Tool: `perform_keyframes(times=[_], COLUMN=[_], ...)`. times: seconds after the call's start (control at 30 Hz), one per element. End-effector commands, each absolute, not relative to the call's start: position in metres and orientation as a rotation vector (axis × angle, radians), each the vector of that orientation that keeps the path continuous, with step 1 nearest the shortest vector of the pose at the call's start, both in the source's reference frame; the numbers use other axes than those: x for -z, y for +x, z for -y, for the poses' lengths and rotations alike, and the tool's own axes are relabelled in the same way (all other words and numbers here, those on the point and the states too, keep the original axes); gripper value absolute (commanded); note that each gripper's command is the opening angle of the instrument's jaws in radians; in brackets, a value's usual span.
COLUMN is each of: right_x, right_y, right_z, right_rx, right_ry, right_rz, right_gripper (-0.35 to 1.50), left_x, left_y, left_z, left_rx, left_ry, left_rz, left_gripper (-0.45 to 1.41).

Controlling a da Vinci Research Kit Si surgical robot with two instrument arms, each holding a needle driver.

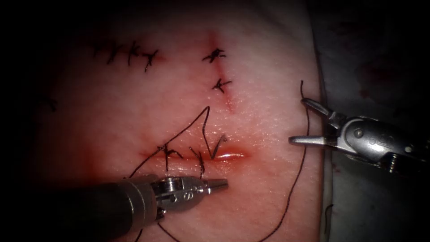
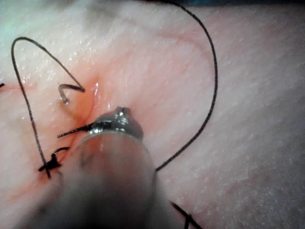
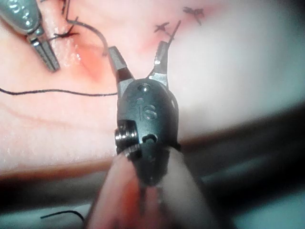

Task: Wound Closure
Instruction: Throw the needle through the top of the incision with the right needle driver.

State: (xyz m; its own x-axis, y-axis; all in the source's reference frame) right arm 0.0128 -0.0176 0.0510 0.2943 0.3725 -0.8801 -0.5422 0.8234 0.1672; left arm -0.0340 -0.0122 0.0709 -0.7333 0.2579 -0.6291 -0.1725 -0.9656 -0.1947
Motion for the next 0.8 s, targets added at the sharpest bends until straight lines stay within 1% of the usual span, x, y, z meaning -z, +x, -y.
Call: perform_keyframes(times=[0.03,0.3,0.43,0.5,0.63,0.7,0.73,0.8], right_x=[-0.0509,-0.0484,-0.0472,-0.0471,-0.0473,-0.0479,-0.0488,-0.0493], right_y=[0.0135,0.0132,0.0117,0.0117,0.0132,0.0146,0.016,0.0166], right_z=[0.0163,0.0136,0.0101,0.0094,0.0114,0.0134,0.0155,0.0164], right_rx=[-0.606,-0.653,-0.714,-0.698,-0.665,-0.616,-0.564,-0.537], right_ry=[-0.183,-0.178,-0.201,-0.216,-0.198,-0.185,-0.174,-0.175], right_rz=[-1.131,-1.16,-1.189,-1.207,-1.184,-1.158,-1.14,-1.128], right_gripper=[1.48,1.48,1.48,1.48,1.48,1.48,1.48,1.48], left_x=[-0.0713,-0.0708,-0.0711,-0.0711,-0.071,-0.071,-0.071,-0.071], left_y=[-0.0345,-0.0348,-0.035,-0.0351,-0.0351,-0.035,-0.035,-0.035], left_z=[0.0123,0.0133,0.0138,0.0138,0.0137,0.0136,0.0136,0.0136], left_rx=[-2.726,-2.742,-2.754,-2.755,-2.755,-2.755,-2.754,-2.754], left_ry=[-1.015,-1.0,-0.991,-0.988,-0.989,-0.99,-0.99,-0.991], left_rz=[0.183,0.206,0.223,0.224,0.227,0.228,0.229,0.229], left_gripper=[-0.45,-0.45,-0.45,-0.45,-0.45,-0.45,-0.45,-0.45])
